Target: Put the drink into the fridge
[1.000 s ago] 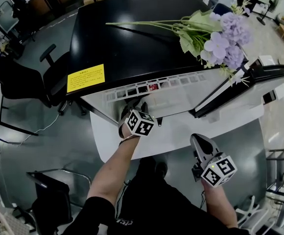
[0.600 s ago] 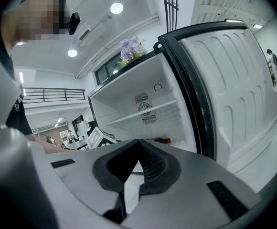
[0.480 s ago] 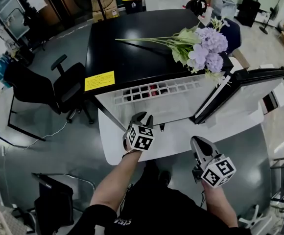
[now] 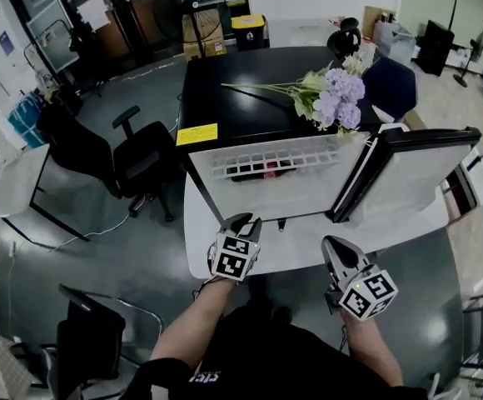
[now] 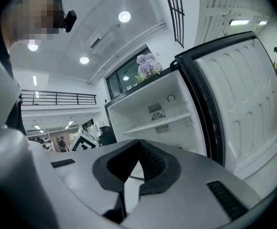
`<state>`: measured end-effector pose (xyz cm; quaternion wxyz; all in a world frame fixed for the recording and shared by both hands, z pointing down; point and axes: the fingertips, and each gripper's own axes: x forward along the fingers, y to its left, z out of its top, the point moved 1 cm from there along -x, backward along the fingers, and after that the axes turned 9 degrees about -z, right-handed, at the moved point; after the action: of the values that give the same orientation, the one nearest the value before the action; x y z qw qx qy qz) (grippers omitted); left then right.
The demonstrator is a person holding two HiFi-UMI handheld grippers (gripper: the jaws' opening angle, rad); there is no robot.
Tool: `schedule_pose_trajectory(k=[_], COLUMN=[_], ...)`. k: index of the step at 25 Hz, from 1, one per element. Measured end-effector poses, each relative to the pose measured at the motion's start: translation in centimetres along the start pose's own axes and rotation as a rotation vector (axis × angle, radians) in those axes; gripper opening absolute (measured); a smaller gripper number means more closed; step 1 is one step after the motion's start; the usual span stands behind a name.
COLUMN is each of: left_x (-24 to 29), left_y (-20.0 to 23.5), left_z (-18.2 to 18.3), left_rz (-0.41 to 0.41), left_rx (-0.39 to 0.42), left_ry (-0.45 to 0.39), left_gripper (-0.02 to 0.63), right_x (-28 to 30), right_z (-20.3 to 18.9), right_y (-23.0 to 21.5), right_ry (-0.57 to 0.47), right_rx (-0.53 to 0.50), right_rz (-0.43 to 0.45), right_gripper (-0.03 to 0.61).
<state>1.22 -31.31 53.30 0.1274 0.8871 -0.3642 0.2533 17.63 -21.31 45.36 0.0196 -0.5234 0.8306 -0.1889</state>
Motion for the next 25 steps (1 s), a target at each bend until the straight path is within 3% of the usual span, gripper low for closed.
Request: schedule_pose_trajectory(k=[13, 21, 25], left_x=[-8.3, -14.6, -17.6], left_y=[0.6, 2.9, 3.4], left_z=[1.3, -0.4, -0.4], left_rz=[-0.001, -0.014, -0.028], left_rx=[-0.078, -0.076, -0.086], left_ry=[-0.129, -0.210, -0.254], left_gripper=[0.083, 0.067, 0.063], right_x=[1.3, 4.8, 5.6], right_z=[0.0, -1.3, 0.2], right_y=[1.5, 8.5, 12.2], right_ry=[-0.011, 0.027, 0.007], right_rx=[-0.015, -0.073, -0.114], right_rz=[0.032, 0.079, 0.099], right_gripper=[0.014, 0.014, 0.014])
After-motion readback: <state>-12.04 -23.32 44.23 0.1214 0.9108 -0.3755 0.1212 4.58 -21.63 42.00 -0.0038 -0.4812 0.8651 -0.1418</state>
